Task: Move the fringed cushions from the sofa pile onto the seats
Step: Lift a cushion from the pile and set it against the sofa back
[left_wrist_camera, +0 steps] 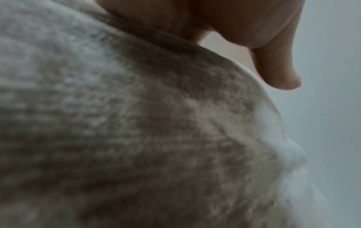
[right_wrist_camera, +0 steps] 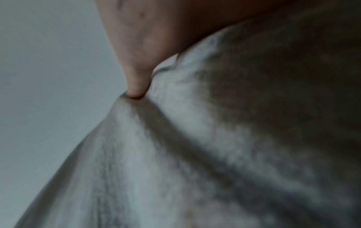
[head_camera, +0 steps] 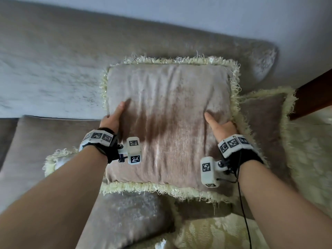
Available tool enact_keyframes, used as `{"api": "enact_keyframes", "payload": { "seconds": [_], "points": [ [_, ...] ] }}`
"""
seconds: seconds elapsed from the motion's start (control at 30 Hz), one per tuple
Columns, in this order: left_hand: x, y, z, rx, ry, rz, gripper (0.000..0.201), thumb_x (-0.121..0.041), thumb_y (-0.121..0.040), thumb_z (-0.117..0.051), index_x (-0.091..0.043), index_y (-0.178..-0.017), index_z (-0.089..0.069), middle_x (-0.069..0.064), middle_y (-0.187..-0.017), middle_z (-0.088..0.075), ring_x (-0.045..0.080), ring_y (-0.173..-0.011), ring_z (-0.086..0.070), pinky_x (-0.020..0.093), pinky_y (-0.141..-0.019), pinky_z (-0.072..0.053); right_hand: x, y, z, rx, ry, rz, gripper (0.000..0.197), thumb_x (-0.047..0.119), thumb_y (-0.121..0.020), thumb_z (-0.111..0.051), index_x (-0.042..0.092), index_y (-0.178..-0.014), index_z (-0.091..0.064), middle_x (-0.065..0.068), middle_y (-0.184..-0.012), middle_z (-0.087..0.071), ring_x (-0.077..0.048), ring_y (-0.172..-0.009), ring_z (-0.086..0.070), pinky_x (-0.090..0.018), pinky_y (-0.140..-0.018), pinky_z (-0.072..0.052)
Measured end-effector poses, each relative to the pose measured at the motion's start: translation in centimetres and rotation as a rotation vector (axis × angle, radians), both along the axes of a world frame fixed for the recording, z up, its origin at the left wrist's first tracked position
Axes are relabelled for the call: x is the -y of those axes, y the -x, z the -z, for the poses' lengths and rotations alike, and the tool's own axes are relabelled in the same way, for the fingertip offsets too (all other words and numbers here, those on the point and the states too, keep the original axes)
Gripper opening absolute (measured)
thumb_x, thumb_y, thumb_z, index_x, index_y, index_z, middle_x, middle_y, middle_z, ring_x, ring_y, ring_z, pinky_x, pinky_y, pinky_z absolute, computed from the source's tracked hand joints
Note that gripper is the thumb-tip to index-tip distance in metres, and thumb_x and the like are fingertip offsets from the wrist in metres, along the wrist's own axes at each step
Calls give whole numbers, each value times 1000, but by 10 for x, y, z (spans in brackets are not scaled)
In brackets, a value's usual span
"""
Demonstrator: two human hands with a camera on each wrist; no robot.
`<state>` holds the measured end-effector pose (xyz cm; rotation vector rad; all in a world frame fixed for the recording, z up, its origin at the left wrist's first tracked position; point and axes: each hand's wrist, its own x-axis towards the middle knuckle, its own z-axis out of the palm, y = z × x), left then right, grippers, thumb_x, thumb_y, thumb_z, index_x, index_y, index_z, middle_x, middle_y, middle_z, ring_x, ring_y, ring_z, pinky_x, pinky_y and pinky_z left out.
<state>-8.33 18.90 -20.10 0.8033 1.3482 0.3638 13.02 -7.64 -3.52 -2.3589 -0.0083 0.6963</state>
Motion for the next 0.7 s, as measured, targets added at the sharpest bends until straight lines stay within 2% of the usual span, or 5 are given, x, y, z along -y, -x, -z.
{"api": "enact_keyframes", "payload": {
  "seconds": [0.17, 0.3, 0.47, 0.6, 0.7],
  "points": [
    [-38, 51, -103, 15, -123, -64, 132, -93, -28, -81, -17, -135, -61, 10, -125, -73, 39, -108, -73, 61, -95, -57, -56, 46, -45, 51, -202, -14, 75, 60, -77, -71, 6, -127, -57, -6, -124, -64, -20, -103, -60, -18, -83, -38],
    [-67, 85, -175, 105, -217, -50, 127, -86, -32, -87, -14, -134, -60, 13, -123, -73, 40, -106, -73, 63, -93, -57, -93, 73, -93, 119, -285, -37, 70, 63, -81, -65, 9, -124, -58, 1, -110, -58, -20, -106, -59, -12, -70, -33],
    [-92, 131, -276, 262, -370, -97, 71, -62, -66, -89, -15, -115, -70, 6, -102, -79, 30, -94, -77, 49, -89, -62, -134, 115, -153, 147, -478, -30, 81, 66, -76, -67, 13, -135, -54, -5, -130, -61, -21, -106, -58, -21, -86, -35],
    [-127, 171, -298, 269, -472, -145, 123, -76, -37, -94, -15, -138, -59, 9, -127, -72, 34, -112, -72, 57, -102, -55, -149, 139, -191, 122, -546, -62, 94, 72, -73, -64, 14, -144, -41, -3, -141, -51, -25, -125, -52, -31, -96, -34],
    [-111, 192, -335, 263, -540, -215, 140, -82, -33, -88, -11, -145, -44, 10, -133, -63, 34, -118, -67, 56, -104, -53, -152, 149, -212, 90, -517, -103, 106, 83, -68, -57, 15, -146, -38, -6, -145, -47, -29, -129, -48, -42, -107, -32]
  ]
}}
